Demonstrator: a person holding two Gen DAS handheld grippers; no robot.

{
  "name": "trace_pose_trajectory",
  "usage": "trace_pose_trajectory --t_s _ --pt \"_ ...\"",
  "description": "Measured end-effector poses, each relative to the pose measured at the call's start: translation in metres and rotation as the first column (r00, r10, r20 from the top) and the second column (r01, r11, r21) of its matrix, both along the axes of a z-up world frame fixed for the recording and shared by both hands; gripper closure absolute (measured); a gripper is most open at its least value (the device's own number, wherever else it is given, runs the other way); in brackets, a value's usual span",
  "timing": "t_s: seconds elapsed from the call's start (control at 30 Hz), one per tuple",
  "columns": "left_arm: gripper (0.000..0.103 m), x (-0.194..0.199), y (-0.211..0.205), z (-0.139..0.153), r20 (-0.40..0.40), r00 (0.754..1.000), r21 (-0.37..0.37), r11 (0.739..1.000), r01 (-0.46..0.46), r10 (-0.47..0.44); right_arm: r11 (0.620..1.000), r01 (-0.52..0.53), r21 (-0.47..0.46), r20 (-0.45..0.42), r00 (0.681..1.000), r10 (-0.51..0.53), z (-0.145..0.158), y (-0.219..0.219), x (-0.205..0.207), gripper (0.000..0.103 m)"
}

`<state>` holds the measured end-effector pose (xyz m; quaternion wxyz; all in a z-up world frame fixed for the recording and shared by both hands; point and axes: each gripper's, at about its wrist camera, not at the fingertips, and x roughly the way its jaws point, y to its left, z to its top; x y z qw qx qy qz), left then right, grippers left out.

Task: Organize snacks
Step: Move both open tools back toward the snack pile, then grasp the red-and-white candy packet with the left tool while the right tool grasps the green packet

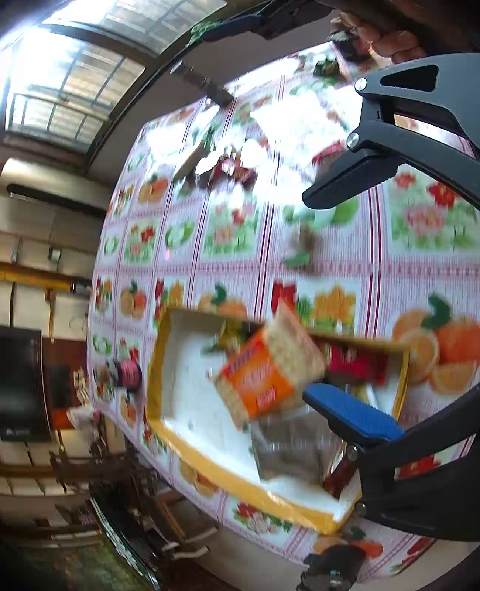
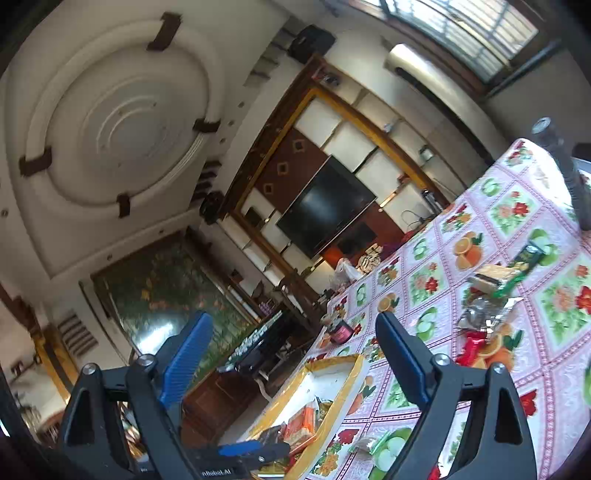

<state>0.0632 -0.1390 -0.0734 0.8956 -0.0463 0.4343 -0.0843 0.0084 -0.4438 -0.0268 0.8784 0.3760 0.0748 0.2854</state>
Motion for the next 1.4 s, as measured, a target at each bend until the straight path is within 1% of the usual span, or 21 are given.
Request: trace_pose_trajectory --t_s 0.03,0.1,0.17,0.2,0.23,0.3,0.37,0.4,0.47,0.53,0.57,0.7,0.77,0.87,0.97,1.13,1.23,1.27,1.3,1.33,1.4 --pt "0.007 -0.001 -0.007 0.001 0.000 1.000 -0.004 1.000 0.019 -0.019 0.999 0.032 0.021 0.040 0.999 -0.033 0.003 -0.008 -0.011 0.012" --pt "0.007 -0.005 -0.016 0.004 0.005 0.999 -0.003 0.999 0.043 -0.043 0.990 0.135 0.045 0.186 0.972 -0.141 0.013 -0.025 -0.047 0.011" --pt "0.007 -0.009 -0.021 0.007 0.017 0.998 -0.001 0.998 0.059 -0.059 0.968 0.245 0.047 0.348 0.905 -0.246 0.027 -0.038 -0.086 0.006" --pt "0.007 -0.010 -0.024 0.007 0.019 0.998 0.001 0.998 0.061 -0.061 0.967 0.251 0.035 0.385 0.890 -0.245 0.033 -0.043 -0.094 0.006" --pt "0.007 -0.010 -0.025 0.006 0.017 0.998 0.002 0.998 0.060 -0.060 0.968 0.252 0.005 0.387 0.892 -0.234 0.042 -0.047 -0.098 0.006" --pt "0.007 -0.008 -0.028 0.004 0.004 0.998 -0.003 0.998 0.060 -0.060 0.949 0.300 -0.097 0.333 0.908 -0.253 0.057 -0.050 -0.098 0.006" --pt "0.007 -0.007 -0.032 0.001 -0.015 0.997 -0.017 0.997 0.070 -0.070 0.935 0.295 -0.197 0.289 0.929 -0.232 0.066 -0.052 -0.099 0.006" --pt "0.007 -0.009 -0.035 0.001 -0.018 0.997 -0.023 0.997 0.078 -0.079 0.914 0.300 -0.272 0.243 0.941 -0.236 0.067 -0.050 -0.098 0.006" --pt "0.007 -0.011 -0.043 -0.002 -0.025 0.995 -0.024 0.995 0.098 -0.099 0.886 0.281 -0.368 0.166 0.958 -0.235 0.060 -0.050 -0.098 0.006" --pt "0.007 -0.014 -0.055 -0.006 -0.039 0.990 -0.015 0.991 0.132 -0.133 0.848 0.237 -0.475 0.044 0.968 -0.246 0.043 -0.051 -0.092 0.006" --pt "0.007 -0.015 -0.062 -0.009 -0.044 0.988 -0.006 0.989 0.148 -0.148 0.819 0.219 -0.531 -0.035 0.960 -0.279 0.031 -0.051 -0.087 0.006" --pt "0.007 -0.014 -0.082 -0.019 -0.075 0.979 0.001 0.982 0.191 -0.190 0.749 0.139 -0.648 -0.234 0.899 -0.369 -0.008 -0.053 -0.068 0.006" --pt "0.007 -0.010 -0.089 -0.024 -0.089 0.976 0.003 0.980 0.200 -0.199 0.757 0.075 -0.649 -0.316 0.879 -0.357 -0.025 -0.056 -0.054 0.006" --pt "0.007 -0.004 -0.103 -0.028 -0.105 0.970 -0.003 0.975 0.220 -0.220 0.689 0.042 -0.724 -0.322 0.862 -0.391 -0.031 -0.045 -0.045 0.006" --pt "0.007 0.002 -0.112 -0.030 -0.113 0.967 -0.002 0.973 0.230 -0.229 0.661 0.015 -0.750 -0.330 0.858 -0.394 -0.037 -0.035 -0.037 0.006" --pt "0.007 0.005 -0.111 -0.031 -0.116 0.968 -0.005 0.975 0.222 -0.221 0.471 -0.039 -0.881 -0.299 0.818 -0.492 -0.057 -0.021 -0.016 0.007" --pt "0.007 0.006 -0.108 -0.033 -0.125 0.968 -0.006 0.975 0.220 -0.219 0.433 -0.066 -0.899 -0.303 0.807 -0.506 -0.062 -0.019 -0.008 0.007" --pt "0.007 0.006 -0.108 -0.034 -0.127 0.967 -0.006 0.975 0.221 -0.220 0.398 -0.074 -0.914 -0.289 0.808 -0.513 -0.062 -0.015 -0.007 0.008" --pt "0.007 0.006 -0.108 -0.035 -0.129 0.967 -0.004 0.976 0.219 -0.218 0.364 -0.063 -0.929 -0.253 0.826 -0.504 -0.059 -0.008 -0.010 0.008" --pt "0.007 0.006 -0.108 -0.035 -0.130 0.967 -0.005 0.976 0.219 -0.218 0.351 -0.059 -0.934 -0.236 0.841 -0.487 -0.057 -0.002 -0.012 0.008" --pt "0.007 0.006 -0.107 -0.034 -0.129 0.968 -0.004 0.976 0.217 -0.216 0.371 -0.041 -0.928 -0.221 0.862 -0.456 -0.046 0.003 -0.020 0.008"
